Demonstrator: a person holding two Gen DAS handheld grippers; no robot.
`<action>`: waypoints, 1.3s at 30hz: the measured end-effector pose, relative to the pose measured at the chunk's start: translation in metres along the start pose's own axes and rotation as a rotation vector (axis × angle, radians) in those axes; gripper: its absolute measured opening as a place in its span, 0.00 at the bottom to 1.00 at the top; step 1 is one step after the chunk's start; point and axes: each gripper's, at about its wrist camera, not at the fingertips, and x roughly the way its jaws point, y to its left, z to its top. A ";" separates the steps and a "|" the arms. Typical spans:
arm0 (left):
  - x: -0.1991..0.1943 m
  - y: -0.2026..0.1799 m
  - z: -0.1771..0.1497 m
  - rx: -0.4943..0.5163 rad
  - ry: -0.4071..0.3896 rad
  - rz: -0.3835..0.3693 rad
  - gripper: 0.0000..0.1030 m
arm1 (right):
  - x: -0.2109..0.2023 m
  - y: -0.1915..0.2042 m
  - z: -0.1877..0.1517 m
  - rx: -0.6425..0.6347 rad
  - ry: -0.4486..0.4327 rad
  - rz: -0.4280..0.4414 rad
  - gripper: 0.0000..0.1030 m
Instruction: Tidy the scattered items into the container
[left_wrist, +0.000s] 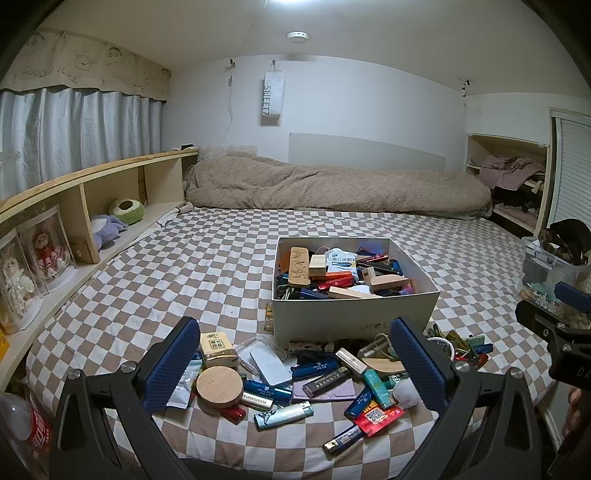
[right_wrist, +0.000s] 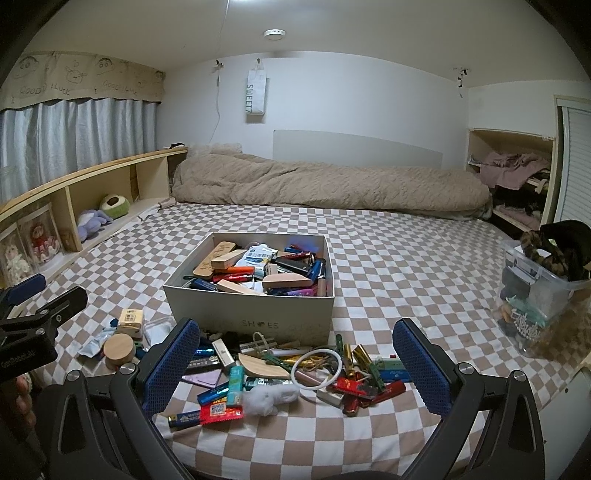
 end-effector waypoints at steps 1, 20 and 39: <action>0.000 0.000 0.000 -0.001 0.000 0.000 1.00 | 0.000 0.000 0.000 0.000 0.000 0.000 1.00; 0.013 0.000 0.000 -0.018 0.041 -0.022 1.00 | 0.008 -0.012 0.004 0.028 -0.012 0.040 1.00; 0.067 -0.027 -0.073 0.015 0.216 -0.132 1.00 | 0.081 -0.025 -0.036 0.092 0.139 0.195 1.00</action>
